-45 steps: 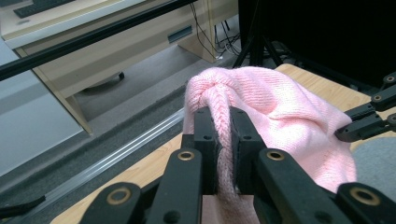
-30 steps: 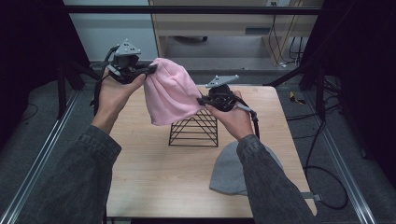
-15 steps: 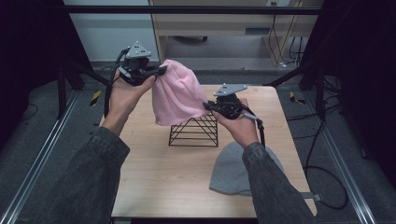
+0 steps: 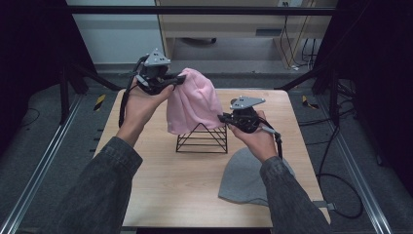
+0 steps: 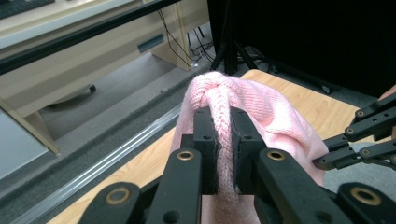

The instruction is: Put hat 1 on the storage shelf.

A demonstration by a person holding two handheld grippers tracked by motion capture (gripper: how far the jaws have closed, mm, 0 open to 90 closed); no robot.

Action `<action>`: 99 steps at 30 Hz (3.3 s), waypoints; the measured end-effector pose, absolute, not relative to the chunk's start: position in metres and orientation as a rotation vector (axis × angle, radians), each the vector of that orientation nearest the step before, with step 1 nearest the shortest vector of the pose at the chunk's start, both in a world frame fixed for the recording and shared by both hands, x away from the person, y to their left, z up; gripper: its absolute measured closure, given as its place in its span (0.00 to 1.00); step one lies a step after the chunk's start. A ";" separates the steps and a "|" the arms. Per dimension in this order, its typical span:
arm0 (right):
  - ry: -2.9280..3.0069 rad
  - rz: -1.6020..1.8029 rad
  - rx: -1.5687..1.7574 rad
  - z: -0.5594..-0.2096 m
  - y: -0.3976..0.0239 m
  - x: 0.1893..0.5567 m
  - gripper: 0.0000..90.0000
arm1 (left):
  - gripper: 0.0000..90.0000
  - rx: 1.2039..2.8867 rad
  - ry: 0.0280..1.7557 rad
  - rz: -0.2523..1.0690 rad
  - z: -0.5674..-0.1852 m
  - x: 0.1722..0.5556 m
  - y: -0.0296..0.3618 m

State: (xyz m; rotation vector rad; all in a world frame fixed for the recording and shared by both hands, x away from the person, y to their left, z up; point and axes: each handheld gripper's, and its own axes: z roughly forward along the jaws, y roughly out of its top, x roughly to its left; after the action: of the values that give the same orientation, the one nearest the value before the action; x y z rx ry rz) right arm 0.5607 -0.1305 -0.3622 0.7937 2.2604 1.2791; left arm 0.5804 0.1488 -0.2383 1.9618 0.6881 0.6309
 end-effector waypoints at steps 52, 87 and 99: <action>2.340 1.099 0.867 -0.422 -0.140 0.549 0.94 | 0.90 1.994 0.573 0.505 -0.297 0.566 0.138; 2.424 1.003 0.969 -0.458 -0.135 0.559 0.93 | 0.89 2.082 0.590 0.493 -0.338 0.562 0.135; 2.439 0.997 0.971 -0.464 -0.135 0.558 0.93 | 0.87 2.098 0.602 0.477 -0.344 0.560 0.135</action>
State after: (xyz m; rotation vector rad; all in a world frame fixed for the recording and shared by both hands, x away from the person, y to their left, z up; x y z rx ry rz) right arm 0.5581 -0.1354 -0.4639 0.9712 2.4387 0.9973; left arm 0.5597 0.1349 -0.3445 2.0976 0.6024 0.4771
